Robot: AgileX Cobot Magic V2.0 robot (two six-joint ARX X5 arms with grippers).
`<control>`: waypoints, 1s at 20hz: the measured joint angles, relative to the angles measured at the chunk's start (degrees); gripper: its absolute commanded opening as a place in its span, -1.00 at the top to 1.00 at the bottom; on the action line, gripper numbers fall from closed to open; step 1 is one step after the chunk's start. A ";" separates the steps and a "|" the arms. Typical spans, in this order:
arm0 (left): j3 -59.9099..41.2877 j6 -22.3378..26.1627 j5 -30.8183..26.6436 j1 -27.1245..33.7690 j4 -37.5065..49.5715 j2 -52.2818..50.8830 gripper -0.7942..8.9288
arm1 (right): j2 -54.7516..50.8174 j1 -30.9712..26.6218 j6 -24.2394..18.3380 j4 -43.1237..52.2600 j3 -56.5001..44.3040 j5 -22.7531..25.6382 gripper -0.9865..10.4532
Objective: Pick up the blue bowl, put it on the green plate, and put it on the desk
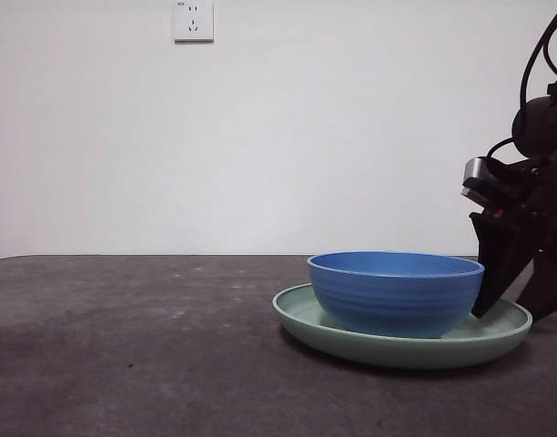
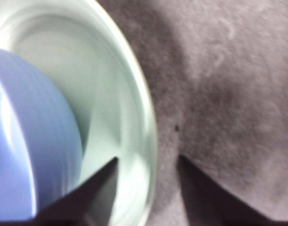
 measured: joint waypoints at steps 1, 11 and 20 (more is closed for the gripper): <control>0.00 0.00 0.00 0.00 0.00 0.00 -0.56 | 0.07 0.07 0.13 0.07 0.02 0.09 0.82; 0.00 0.00 0.00 0.00 0.00 0.00 -0.56 | 0.07 0.24 1.62 -5.42 4.57 0.22 0.81; 0.00 0.00 0.00 0.00 0.00 0.00 -0.56 | 0.15 7.72 5.60 -7.54 12.59 -2.19 0.81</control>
